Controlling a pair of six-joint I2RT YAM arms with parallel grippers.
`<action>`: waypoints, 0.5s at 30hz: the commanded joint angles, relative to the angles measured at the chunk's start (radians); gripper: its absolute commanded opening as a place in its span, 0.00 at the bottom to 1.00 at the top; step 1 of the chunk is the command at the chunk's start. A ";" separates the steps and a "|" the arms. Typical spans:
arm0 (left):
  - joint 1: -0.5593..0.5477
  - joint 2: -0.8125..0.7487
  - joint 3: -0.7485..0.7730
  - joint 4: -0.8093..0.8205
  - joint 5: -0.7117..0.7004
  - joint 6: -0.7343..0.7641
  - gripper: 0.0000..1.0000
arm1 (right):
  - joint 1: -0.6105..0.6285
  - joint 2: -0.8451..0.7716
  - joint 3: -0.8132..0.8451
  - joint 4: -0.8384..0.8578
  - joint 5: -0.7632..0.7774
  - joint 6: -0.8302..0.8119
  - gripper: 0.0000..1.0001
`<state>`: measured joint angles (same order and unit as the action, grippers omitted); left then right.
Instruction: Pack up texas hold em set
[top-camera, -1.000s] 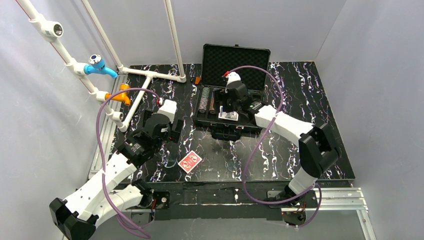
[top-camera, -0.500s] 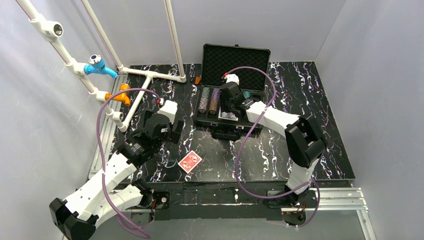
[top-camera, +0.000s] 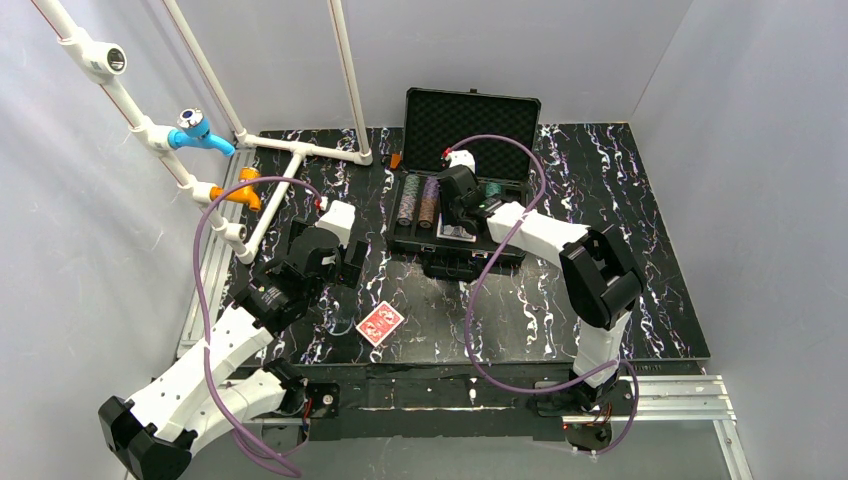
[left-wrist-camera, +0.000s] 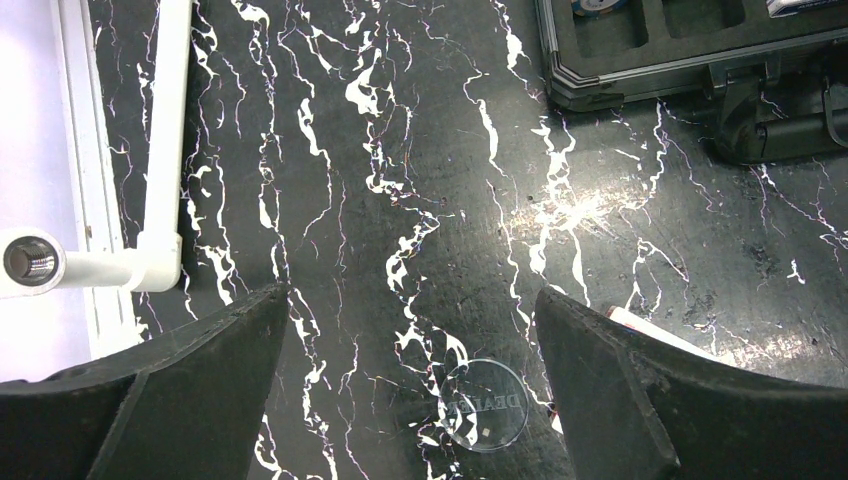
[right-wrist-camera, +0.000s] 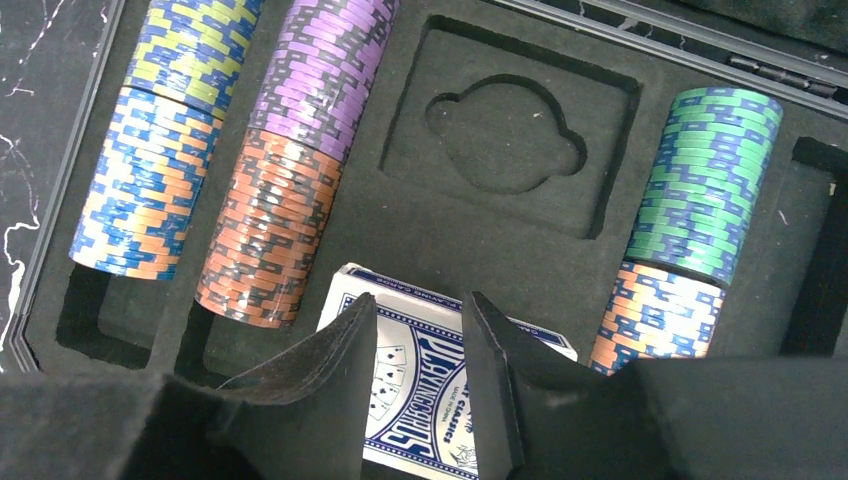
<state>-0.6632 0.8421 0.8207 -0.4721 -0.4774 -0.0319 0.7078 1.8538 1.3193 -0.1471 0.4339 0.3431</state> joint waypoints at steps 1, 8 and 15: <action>-0.002 -0.017 0.031 0.000 0.001 0.008 0.93 | 0.001 0.006 -0.018 0.046 -0.055 -0.020 0.44; -0.002 -0.014 0.031 0.000 0.003 0.008 0.93 | 0.002 0.005 -0.060 0.058 -0.094 -0.025 0.43; -0.003 -0.011 0.031 0.000 0.002 0.009 0.93 | 0.002 0.008 -0.057 0.061 -0.106 -0.037 0.44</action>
<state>-0.6632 0.8413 0.8207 -0.4717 -0.4728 -0.0269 0.7013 1.8545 1.2640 -0.0647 0.3744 0.3138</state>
